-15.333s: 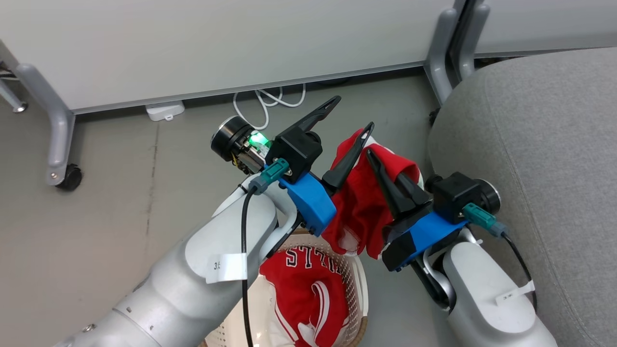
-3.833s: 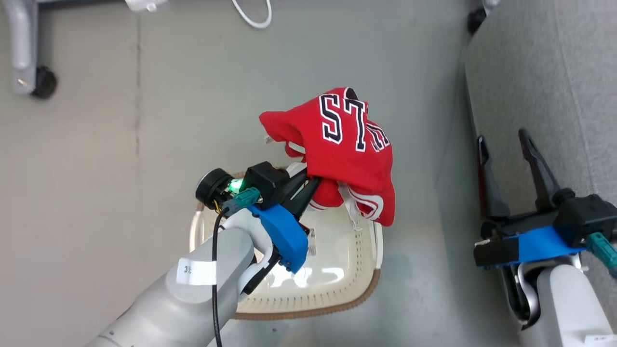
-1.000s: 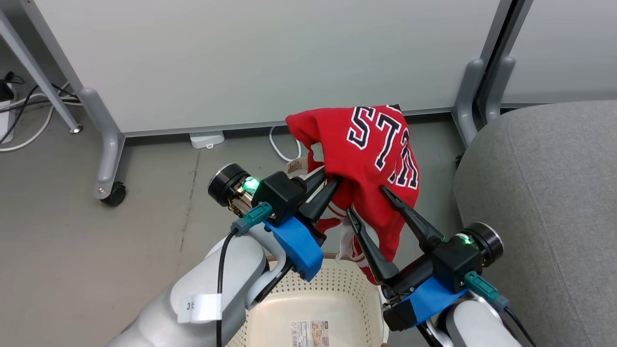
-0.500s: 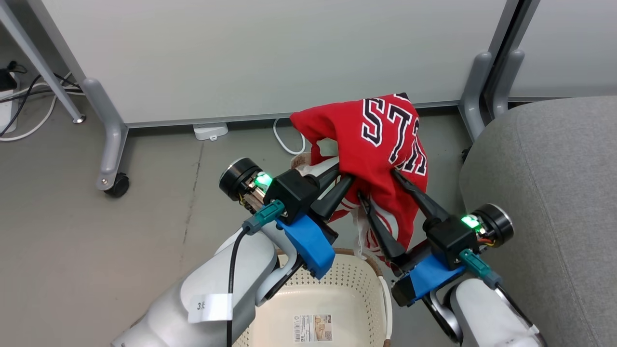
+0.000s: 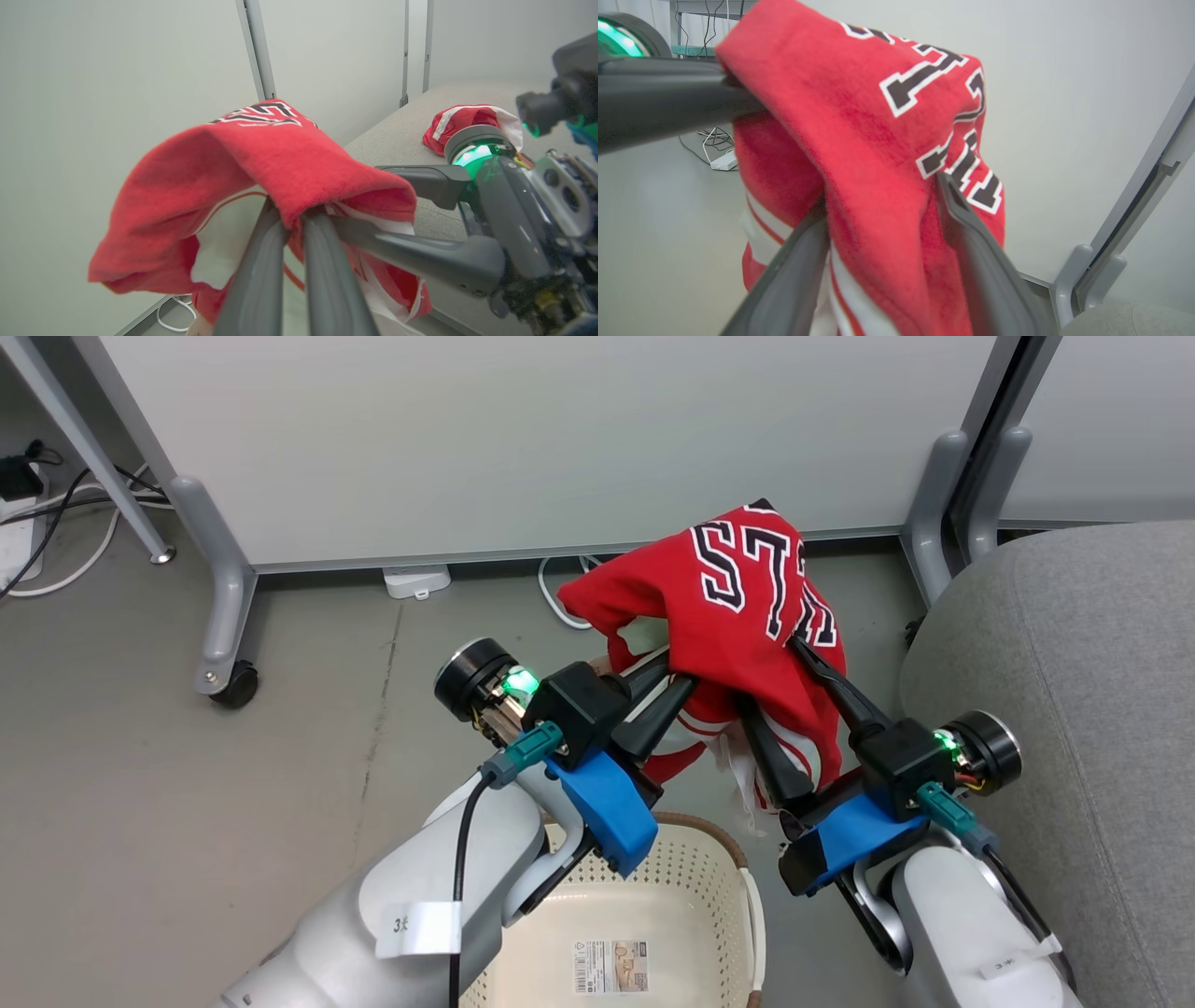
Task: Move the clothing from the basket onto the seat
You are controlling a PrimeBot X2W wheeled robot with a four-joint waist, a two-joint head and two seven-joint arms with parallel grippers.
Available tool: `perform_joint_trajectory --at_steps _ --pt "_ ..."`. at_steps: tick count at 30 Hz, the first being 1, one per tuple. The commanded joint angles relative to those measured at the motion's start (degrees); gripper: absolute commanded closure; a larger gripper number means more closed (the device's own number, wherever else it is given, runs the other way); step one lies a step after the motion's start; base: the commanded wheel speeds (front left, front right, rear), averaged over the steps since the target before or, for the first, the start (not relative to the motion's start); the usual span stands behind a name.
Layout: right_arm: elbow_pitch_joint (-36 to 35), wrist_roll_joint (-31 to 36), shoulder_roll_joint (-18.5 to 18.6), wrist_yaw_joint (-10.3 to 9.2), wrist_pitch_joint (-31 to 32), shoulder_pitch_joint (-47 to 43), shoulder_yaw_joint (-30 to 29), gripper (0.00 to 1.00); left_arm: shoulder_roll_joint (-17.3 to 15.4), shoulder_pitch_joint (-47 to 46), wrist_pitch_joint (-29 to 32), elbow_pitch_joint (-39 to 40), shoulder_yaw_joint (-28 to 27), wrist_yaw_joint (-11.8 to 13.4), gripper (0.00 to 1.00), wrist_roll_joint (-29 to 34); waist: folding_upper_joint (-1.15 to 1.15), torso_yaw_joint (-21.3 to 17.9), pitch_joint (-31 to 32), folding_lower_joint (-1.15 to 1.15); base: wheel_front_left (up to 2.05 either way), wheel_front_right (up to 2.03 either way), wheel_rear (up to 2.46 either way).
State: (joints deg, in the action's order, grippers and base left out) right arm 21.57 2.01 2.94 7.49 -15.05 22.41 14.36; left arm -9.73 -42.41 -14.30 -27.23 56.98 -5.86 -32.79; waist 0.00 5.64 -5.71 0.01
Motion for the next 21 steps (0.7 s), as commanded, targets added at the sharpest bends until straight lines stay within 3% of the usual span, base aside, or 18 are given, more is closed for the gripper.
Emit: perform_joint_trajectory --at_steps 1,2,21 --pt "0.3 -0.13 -0.07 0.01 -0.19 1.16 -0.18 0.73 0.12 -0.75 -0.36 -0.08 0.08 -0.11 1.0 -0.19 0.0 -0.04 0.04 -0.01 0.0 0.0 0.0" --pt "0.45 -0.28 -0.07 0.01 -0.19 1.29 -0.31 1.0 0.16 -0.77 -0.38 -0.11 0.14 -0.13 1.0 -0.23 0.0 -0.05 0.06 -0.01 0.0 0.0 0.0" --pt "0.66 -2.56 -0.07 0.01 -0.19 1.31 -0.69 1.0 0.13 -0.86 -0.66 -0.67 0.57 -0.04 1.0 -0.53 0.0 -0.38 0.4 -0.01 0.0 0.0 0.0"
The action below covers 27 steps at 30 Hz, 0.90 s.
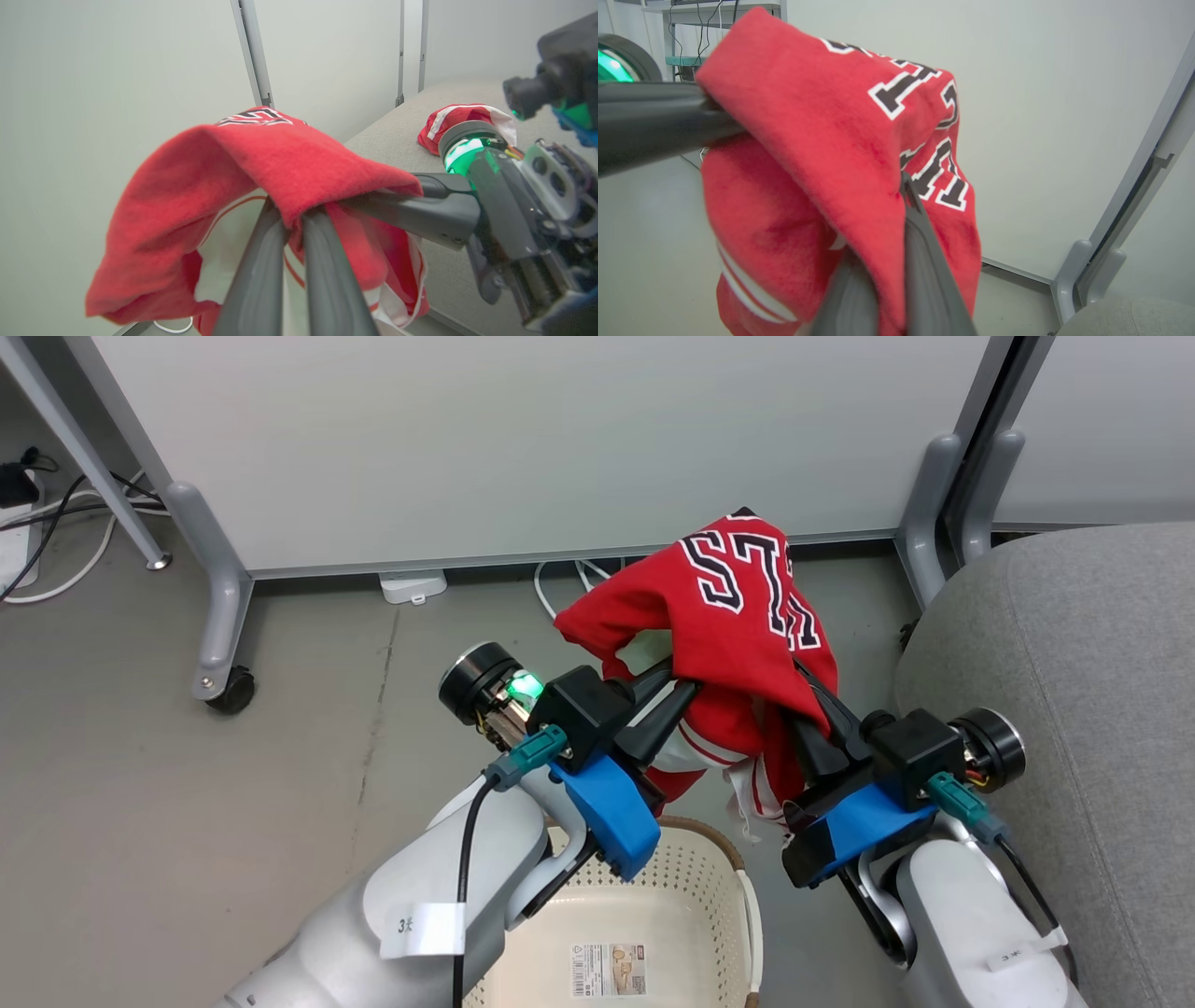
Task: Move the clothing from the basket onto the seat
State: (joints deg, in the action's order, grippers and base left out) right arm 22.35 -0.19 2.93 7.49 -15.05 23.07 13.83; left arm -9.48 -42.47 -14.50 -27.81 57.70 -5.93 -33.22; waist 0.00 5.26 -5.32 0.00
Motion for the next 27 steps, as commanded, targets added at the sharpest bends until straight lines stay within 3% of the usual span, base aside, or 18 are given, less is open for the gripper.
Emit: perform_joint_trajectory --at_steps 1,19,20,21,22,27 --pt "-0.14 -0.47 -0.06 0.01 -0.19 0.66 -0.16 1.0 -0.14 -0.8 -0.48 -0.1 -0.12 0.06 1.0 -0.12 0.0 -0.02 0.02 0.0 0.0 0.0 0.0" --pt "-0.06 -1.42 -0.06 0.01 -0.19 0.91 -0.2 1.0 -0.4 -1.19 -0.44 -0.03 0.45 0.43 1.0 -0.48 0.0 -0.23 -0.26 0.0 0.0 0.0 0.0" --pt "-0.03 -1.44 -0.06 0.01 -0.19 0.94 -0.29 1.0 -0.4 -1.17 -0.44 -0.08 0.43 0.52 0.72 -0.53 0.0 -0.25 -0.28 0.0 0.0 0.0 0.0" --pt "-0.03 -1.5 -0.06 0.01 -0.19 0.96 -0.35 1.0 -0.4 -1.17 -0.45 -0.12 0.41 0.68 0.1 -0.5 0.0 -0.28 -0.32 0.0 0.0 0.0 0.0" --pt "-0.03 -1.54 -0.06 0.01 -0.19 1.01 -0.39 1.0 -0.37 -1.15 -0.45 -0.16 0.28 0.84 0.0 -0.56 0.0 -0.3 -0.36 0.0 0.0 0.0 0.0" --pt "0.03 -1.58 -0.06 0.01 -0.19 1.25 -0.83 1.0 -0.27 -1.37 -0.47 -0.28 0.38 1.0 0.0 -0.48 0.0 -0.41 -0.51 0.0 0.0 0.0 0.0"
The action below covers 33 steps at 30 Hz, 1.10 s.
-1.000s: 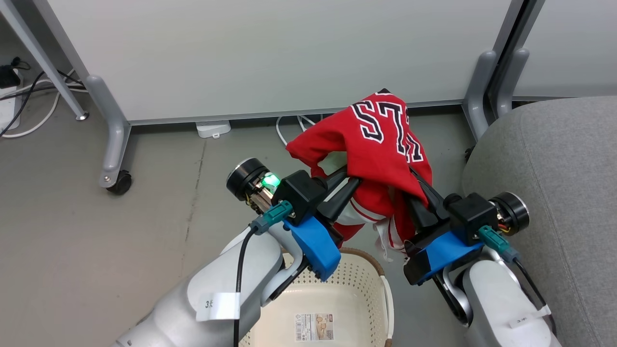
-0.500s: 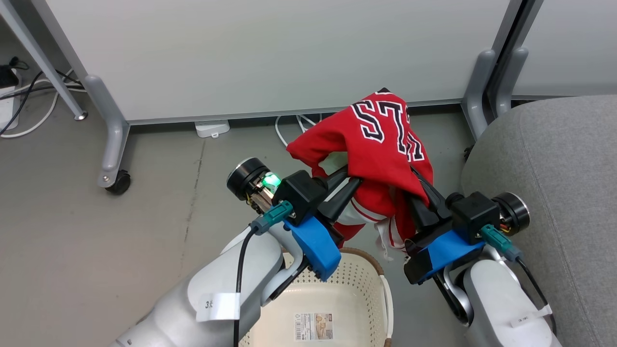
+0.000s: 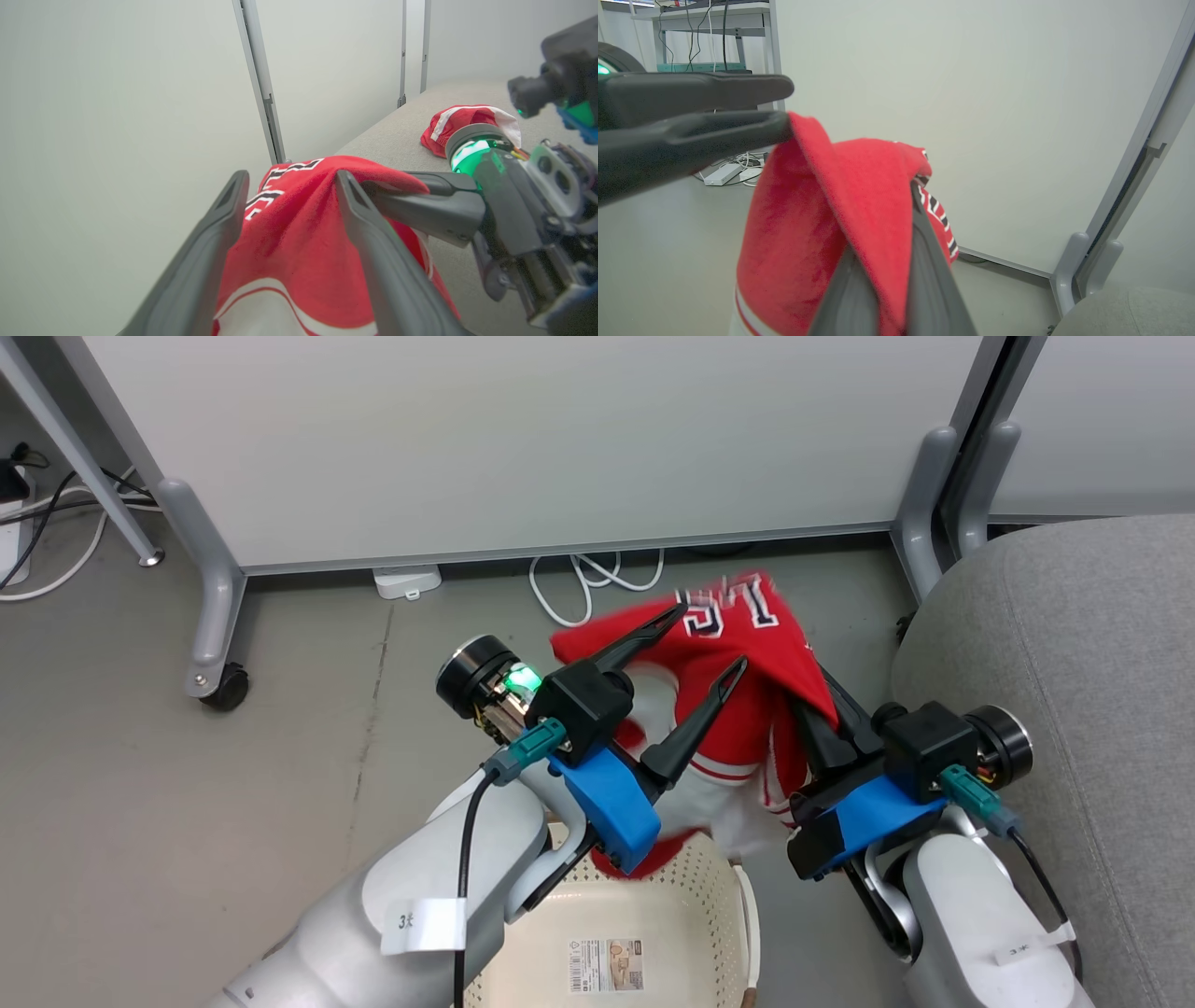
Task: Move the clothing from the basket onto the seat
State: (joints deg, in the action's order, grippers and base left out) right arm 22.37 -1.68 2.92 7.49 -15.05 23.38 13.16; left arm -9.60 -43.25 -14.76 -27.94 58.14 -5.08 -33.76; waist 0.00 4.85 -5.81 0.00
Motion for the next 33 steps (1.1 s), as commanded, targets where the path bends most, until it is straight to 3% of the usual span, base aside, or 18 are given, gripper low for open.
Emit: perform_joint_trajectory --at_steps 1,17,33 --pt "-0.02 -0.1 -0.05 0.01 -0.2 0.98 -0.3 1.0 -0.14 -0.67 -0.21 -0.17 -0.02 0.23 0.0 0.1 0.0 -0.02 -0.06 0.0 0.0 0.0 0.0" --pt "-0.98 0.01 -0.04 0.01 -0.2 2.49 -2.35 1.0 -1.21 -1.4 -0.34 1.05 -0.14 1.02 0.0 0.6 0.0 -3.92 -3.36 0.0 0.0 0.0 0.0" --pt "-4.04 1.78 -0.02 0.01 -0.2 1.94 -7.29 1.0 -2.18 -2.94 -0.39 2.35 0.71 1.03 0.0 1.85 0.0 -13.65 -8.28 0.0 0.0 0.0 0.0"
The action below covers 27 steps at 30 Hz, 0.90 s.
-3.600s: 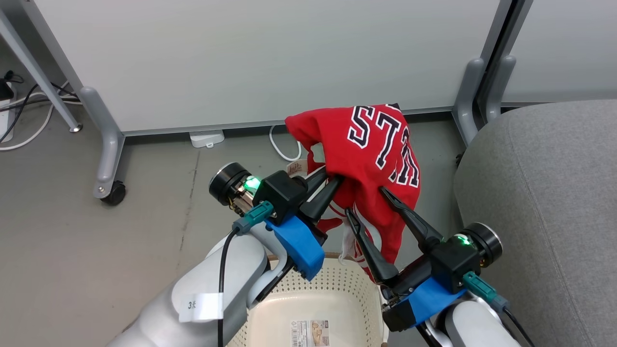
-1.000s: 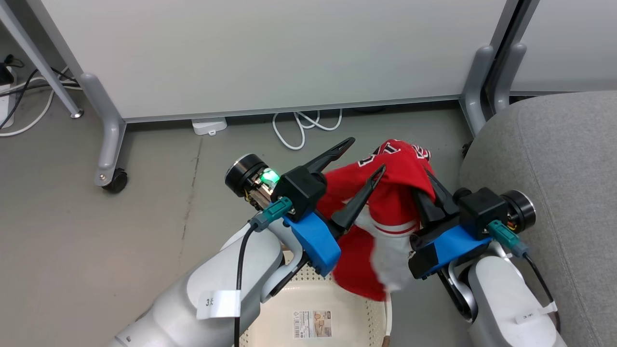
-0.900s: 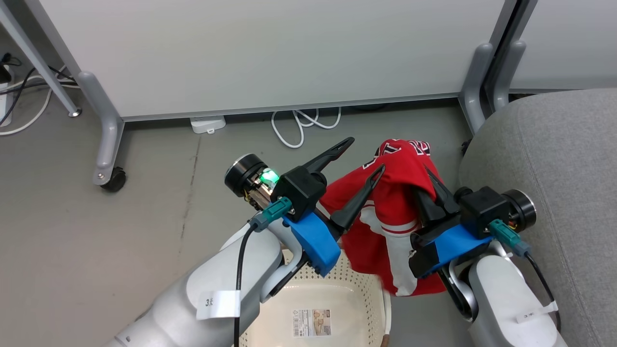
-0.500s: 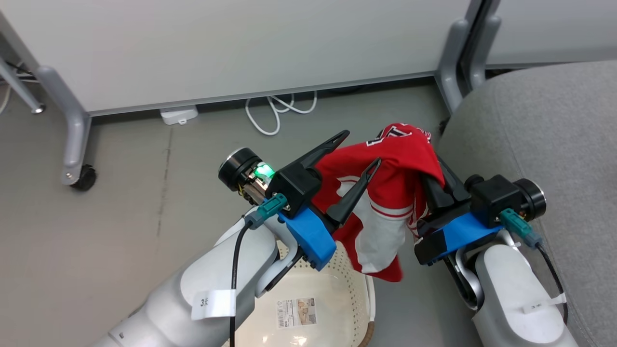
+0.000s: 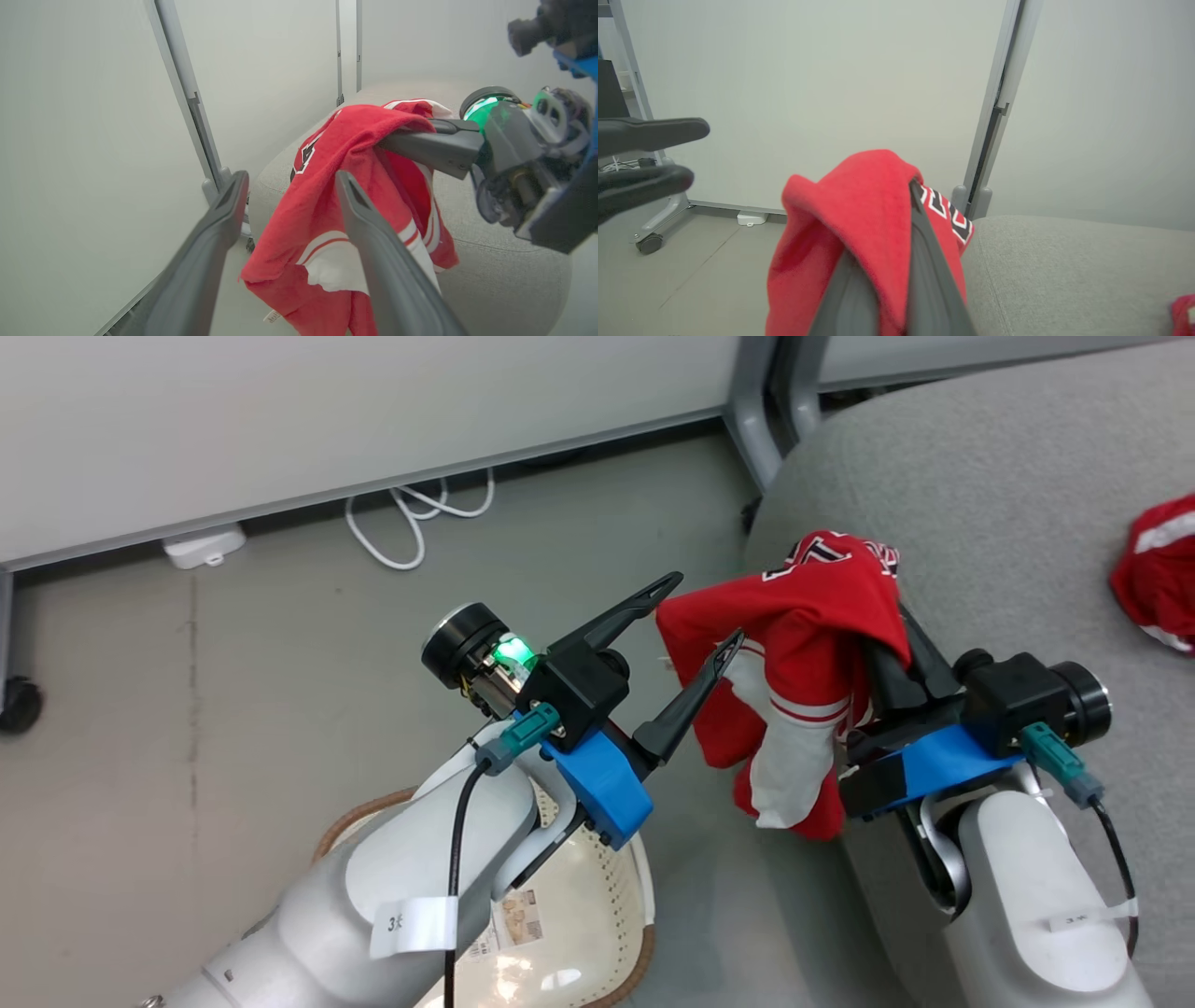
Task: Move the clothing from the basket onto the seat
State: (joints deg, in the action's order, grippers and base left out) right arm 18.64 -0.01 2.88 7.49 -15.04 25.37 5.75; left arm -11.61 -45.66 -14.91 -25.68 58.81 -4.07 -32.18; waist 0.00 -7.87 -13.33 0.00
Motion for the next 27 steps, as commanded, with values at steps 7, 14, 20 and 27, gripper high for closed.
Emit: perform_joint_trajectory --at_steps 7,14,20,27 --pt "-1.81 0.66 0.0 0.01 -0.21 -1.8 -3.44 1.0 -0.3 -0.86 -0.23 0.07 0.98 -0.21 0.0 0.77 0.0 -5.15 -2.02 0.0 0.0 0.0 0.0" --pt "-3.46 0.52 -0.01 0.01 -0.21 -4.28 -6.39 1.0 -0.47 -1.0 0.23 0.14 2.18 -0.26 0.0 1.08 0.0 -9.07 -2.77 0.0 0.0 0.0 0.0" --pt "-5.0 -0.13 -0.02 0.01 -0.21 -6.65 -8.34 1.0 -0.35 -1.27 0.71 0.31 3.22 -0.45 0.0 1.37 0.0 -11.47 -3.77 0.0 0.0 0.0 0.0" --pt "-6.01 -1.1 -0.01 0.01 -0.21 -8.41 -9.47 1.0 -0.46 -1.59 1.08 0.56 4.07 -0.63 0.0 1.44 0.0 -12.84 -4.8 0.0 0.0 0.0 0.0"
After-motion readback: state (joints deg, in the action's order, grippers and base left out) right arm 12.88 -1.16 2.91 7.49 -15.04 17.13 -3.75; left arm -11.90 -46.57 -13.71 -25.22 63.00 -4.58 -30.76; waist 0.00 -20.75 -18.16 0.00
